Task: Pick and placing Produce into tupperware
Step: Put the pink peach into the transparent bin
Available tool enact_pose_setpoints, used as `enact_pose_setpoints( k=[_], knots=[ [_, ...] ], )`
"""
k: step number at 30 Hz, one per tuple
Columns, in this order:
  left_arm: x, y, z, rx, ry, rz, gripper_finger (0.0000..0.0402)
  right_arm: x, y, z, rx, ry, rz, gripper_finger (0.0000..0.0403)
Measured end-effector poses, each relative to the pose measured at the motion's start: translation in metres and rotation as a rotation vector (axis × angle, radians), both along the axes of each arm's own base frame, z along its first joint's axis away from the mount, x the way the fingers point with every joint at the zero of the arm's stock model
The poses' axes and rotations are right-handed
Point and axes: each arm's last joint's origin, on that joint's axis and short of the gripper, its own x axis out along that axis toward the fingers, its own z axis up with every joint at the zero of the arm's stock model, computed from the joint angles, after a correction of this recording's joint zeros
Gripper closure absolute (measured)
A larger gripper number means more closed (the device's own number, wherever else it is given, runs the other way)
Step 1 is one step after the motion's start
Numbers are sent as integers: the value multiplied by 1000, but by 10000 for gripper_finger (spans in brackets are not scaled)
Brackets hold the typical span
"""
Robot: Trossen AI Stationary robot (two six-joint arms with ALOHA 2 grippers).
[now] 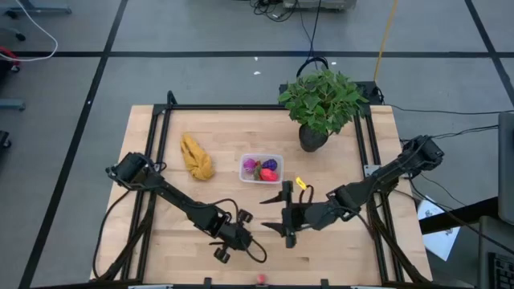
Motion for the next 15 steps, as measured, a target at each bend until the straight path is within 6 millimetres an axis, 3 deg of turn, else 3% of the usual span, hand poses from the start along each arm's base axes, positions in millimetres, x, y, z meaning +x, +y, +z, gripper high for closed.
enact_pose_setpoints(
  k=[7,15],
  knots=[
    [-17,7,-7,111,140,212,355,-17,12,6,-24,30,58,128],
    [-25,11,-6,143,162,482,355,-34,14,-17,-27,268,24,128]
  ],
)
